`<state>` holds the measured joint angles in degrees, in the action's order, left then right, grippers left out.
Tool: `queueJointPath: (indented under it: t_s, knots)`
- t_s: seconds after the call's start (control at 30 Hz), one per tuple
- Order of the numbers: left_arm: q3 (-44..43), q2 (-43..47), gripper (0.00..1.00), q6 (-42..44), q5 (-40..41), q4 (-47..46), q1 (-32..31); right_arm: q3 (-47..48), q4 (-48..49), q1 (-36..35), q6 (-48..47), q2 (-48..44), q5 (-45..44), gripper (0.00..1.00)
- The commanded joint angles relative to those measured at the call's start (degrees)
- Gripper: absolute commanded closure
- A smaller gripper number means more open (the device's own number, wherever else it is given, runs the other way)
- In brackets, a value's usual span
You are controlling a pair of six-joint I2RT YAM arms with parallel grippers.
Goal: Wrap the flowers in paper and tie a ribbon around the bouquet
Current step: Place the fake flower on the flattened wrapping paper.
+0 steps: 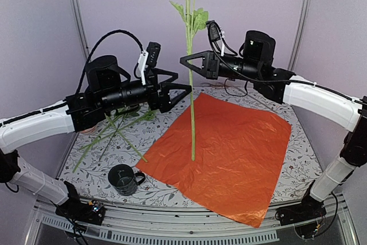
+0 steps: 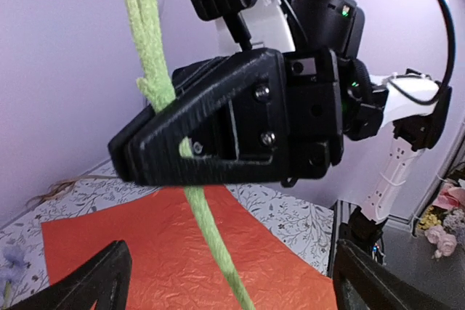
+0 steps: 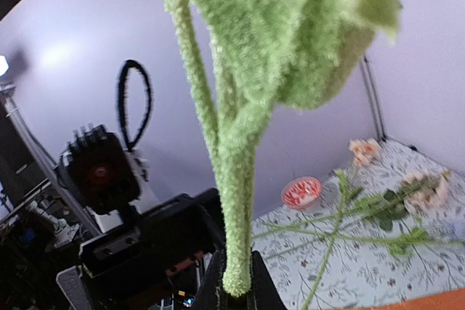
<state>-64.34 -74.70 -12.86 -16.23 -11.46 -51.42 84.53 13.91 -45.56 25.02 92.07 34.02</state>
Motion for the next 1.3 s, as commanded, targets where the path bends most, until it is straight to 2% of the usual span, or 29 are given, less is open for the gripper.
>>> queueJointPath:
  t_s: [0.0,0.1,0.13,0.23,0.33,0.63,1.07,1.1,1.13,1.2,1.27]
  knots:
    - [0.3,1.2,0.01,-1.5,10.3,9.6,2.5,3.5,-27.3,7.3,6.6,0.8,-9.9,1.00]
    - [-3.8,-2.1,0.01,-4.0,14.7,21.1,6.6,4.6,-37.6,11.2,5.0,6.5,-2.3,1.00]
    - [-5.8,-3.7,0.01,-5.3,18.6,25.4,8.2,4.2,-39.2,11.7,4.2,8.0,-0.4,1.00]
    - [-11.0,-8.7,0.01,-8.0,27.0,37.0,11.4,2.7,-41.8,12.0,2.3,11.6,-1.4,1.00]
    - [-12.9,-12.5,0.01,-8.4,27.8,42.9,14.3,4.8,-46.0,12.2,0.4,17.9,-4.5,1.00]
    - [-9.7,-17.6,0.01,-8.6,29.4,46.7,18.7,10.1,-53.3,12.8,-1.9,31.9,-15.2,1.00]
    - [-7.9,-19.8,0.02,-8.5,28.5,47.3,23.0,11.6,-51.7,13.3,0.5,33.8,-24.0,0.97]
    - [-7.7,-19.9,0.02,-8.4,28.5,47.3,23.3,11.9,-51.8,13.3,0.4,33.9,-24.6,0.94]
    - [-7.5,-19.9,0.02,-8.3,28.5,47.3,23.9,12.3,-52.2,13.3,0.1,34.0,-25.2,0.83]
    - [-7.6,-20.4,0.02,-8.5,28.7,48.1,25.7,14.7,-55.2,13.5,-1.1,34.2,-28.0,0.51]
    - [-8.3,-21.4,0.02,-8.6,29.5,49.1,28.0,17.2,-58.1,13.4,-2.5,33.6,-30.7,0.40]
